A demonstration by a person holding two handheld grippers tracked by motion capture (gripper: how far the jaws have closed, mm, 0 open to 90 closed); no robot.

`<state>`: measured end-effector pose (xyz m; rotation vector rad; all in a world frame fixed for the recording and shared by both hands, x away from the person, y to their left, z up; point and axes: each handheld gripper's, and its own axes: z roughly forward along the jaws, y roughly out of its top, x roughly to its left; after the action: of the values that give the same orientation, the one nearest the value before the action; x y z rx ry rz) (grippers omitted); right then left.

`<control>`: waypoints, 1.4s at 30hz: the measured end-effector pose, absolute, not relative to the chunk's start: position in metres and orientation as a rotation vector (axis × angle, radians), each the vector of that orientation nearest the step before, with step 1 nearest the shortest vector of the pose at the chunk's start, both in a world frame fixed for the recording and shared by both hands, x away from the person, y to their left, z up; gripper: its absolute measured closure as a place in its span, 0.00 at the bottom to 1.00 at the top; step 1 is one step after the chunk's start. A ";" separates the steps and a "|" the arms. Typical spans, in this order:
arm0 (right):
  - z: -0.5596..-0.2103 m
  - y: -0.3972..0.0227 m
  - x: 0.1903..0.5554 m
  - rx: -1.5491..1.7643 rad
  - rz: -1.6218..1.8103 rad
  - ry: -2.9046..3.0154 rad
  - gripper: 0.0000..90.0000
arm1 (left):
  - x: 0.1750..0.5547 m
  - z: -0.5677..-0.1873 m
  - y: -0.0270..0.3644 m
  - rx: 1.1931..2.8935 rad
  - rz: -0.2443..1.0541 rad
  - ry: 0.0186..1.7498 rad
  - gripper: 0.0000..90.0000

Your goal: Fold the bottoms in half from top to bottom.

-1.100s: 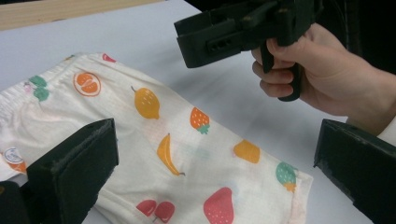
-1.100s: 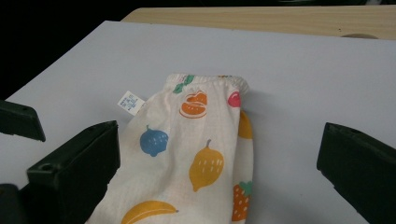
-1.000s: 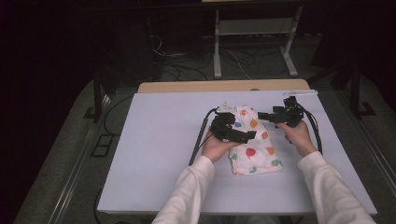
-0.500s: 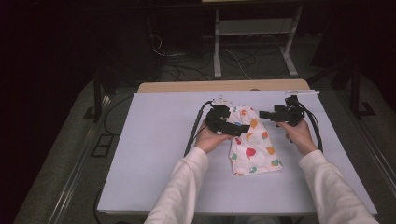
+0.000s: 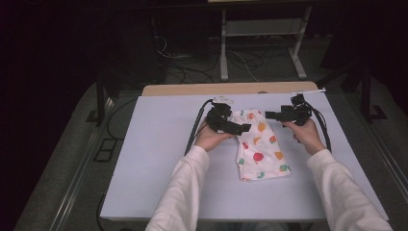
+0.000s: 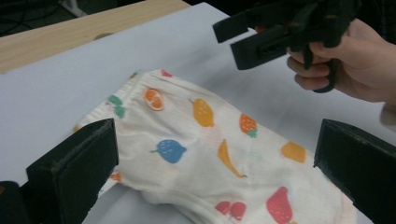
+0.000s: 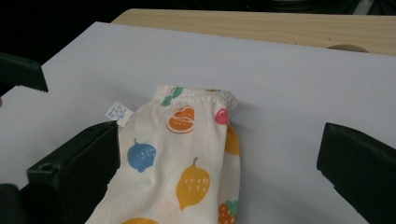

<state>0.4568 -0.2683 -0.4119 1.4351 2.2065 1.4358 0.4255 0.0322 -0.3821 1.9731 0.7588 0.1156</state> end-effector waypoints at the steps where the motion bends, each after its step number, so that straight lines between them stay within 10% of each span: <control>1: -0.412 -0.268 0.458 1.434 1.429 2.211 0.00 | 0.427 -0.382 0.034 1.972 0.119 0.767 0.00; 42: -0.420 -0.255 0.479 1.453 1.408 2.223 0.00 | 0.487 -0.431 0.053 1.917 0.033 0.974 0.00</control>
<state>0.4793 -0.2548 -0.4196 1.4533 2.2226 1.4083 0.4868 0.0535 -0.4309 1.9173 0.9740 0.0330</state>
